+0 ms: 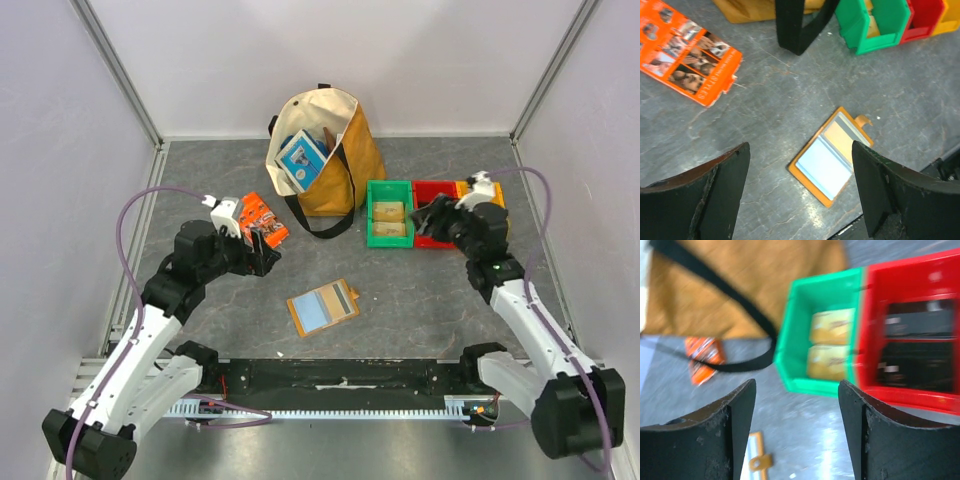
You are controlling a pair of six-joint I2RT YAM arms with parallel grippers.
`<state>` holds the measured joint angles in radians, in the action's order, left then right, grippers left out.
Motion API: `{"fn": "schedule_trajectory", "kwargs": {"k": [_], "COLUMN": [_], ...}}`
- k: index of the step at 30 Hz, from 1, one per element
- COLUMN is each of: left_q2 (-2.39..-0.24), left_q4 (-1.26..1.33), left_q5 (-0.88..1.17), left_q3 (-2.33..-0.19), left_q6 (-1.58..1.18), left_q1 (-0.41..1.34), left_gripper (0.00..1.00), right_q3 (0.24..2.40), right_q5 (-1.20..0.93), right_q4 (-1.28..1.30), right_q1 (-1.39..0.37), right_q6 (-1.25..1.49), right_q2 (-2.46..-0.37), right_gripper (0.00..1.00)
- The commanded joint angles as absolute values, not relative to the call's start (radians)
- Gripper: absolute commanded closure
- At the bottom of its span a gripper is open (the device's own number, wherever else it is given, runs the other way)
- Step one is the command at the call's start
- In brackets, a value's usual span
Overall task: Take the credit cards out of the card holder
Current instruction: Remove the credit card from the card holder.
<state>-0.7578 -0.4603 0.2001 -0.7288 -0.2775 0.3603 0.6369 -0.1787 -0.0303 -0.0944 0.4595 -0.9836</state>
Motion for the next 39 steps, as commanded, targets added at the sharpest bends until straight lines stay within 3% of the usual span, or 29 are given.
{"fn": "schedule_trajectory", "kwargs": {"k": [1,7,13,20,33,36,39], "left_q2": [-0.775,-0.811,-0.91,-0.991,-1.121,-1.132,-1.135], "left_q4": [-0.373,-0.236,-0.089,-0.025,-0.038,-0.046,-0.046], "left_q5": [0.351,0.37,0.256,0.227,0.213,0.21,0.207], "left_q3": [-0.698,-0.604,-0.552,-0.496,-0.402,-0.379,-0.359], "left_q6": [-0.374,-0.527,-0.666,-0.712,-0.703,-0.699,-0.701], "left_q1": [0.367,0.481,0.647,0.684,0.718,0.718,0.719], "left_gripper": [0.12,0.13,0.18,0.32,0.32,0.36,0.5], "right_q3": [0.603,0.586,0.558,0.543,0.583,0.587,0.589], "right_q5": [-0.239,-0.239,-0.261,-0.302,-0.276,-0.264,-0.267], "right_q4": [-0.086,-0.166,-0.261,-0.295,-0.199,-0.181,-0.175], "right_q1": [-0.299,-0.586,-0.732,-0.755,-0.779,-0.781,-0.782], "right_q6": [0.506,0.537,0.571,0.574,0.542,0.531,0.525], "right_q2": [-0.98,-1.072,-1.212,-1.339,-1.48,-1.486,-1.497], "right_gripper": [0.27,0.32,0.43,0.52,0.52,0.52,0.52]}}
